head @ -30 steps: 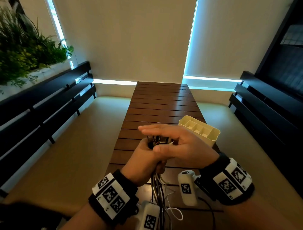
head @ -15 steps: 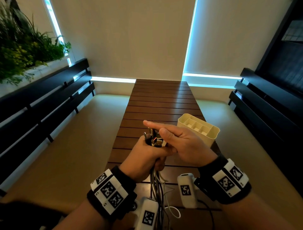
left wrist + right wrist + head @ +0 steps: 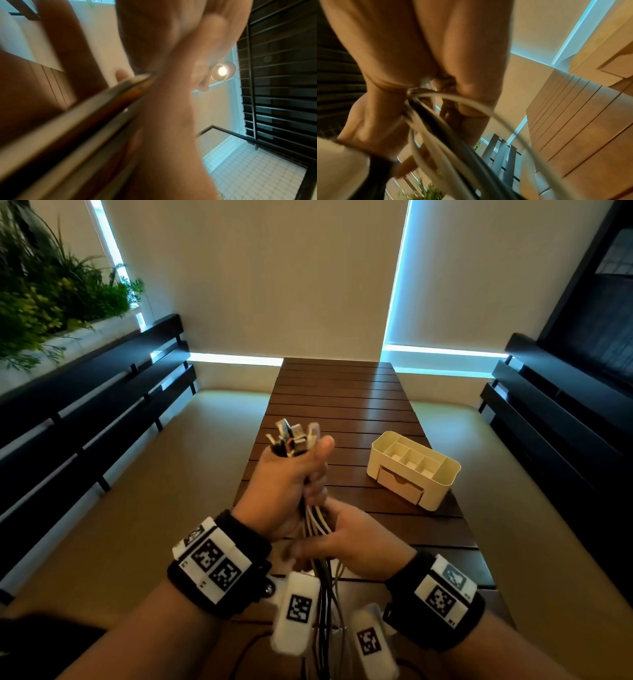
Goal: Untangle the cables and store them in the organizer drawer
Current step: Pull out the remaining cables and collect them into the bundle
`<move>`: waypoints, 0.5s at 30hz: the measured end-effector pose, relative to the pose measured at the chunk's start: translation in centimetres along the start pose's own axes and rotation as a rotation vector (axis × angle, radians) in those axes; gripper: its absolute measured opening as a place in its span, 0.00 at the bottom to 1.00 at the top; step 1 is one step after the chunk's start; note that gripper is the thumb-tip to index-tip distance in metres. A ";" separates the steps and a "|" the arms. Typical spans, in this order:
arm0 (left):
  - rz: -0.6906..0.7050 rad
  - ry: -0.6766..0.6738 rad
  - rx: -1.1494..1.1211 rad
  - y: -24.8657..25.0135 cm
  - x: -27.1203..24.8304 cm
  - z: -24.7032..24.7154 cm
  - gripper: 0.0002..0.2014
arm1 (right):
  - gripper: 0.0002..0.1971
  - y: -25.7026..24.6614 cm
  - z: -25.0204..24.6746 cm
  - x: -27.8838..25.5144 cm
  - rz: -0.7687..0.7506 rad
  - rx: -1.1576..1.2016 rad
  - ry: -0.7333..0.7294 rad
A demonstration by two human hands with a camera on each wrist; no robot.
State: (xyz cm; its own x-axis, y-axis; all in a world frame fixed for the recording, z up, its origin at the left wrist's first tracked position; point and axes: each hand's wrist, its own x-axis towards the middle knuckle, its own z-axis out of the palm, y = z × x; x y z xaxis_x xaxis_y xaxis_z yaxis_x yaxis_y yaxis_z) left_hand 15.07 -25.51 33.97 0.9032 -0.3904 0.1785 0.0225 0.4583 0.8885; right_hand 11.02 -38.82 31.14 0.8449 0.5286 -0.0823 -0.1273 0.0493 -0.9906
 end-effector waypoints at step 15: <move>0.039 0.085 -0.016 2.0 0.9 -2.0 0.12 | 0.17 4.6 -2.4 0.4 0.368 -0.696 -0.074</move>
State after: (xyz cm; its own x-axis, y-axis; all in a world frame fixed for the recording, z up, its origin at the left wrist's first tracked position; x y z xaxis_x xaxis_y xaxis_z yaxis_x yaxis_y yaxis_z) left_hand 16.75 -23.32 35.09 0.9367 -0.3029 0.1758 -0.0073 0.4850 0.8745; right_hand 12.04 -40.38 26.25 0.7718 0.4639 -0.4349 -0.0175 -0.6682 -0.7437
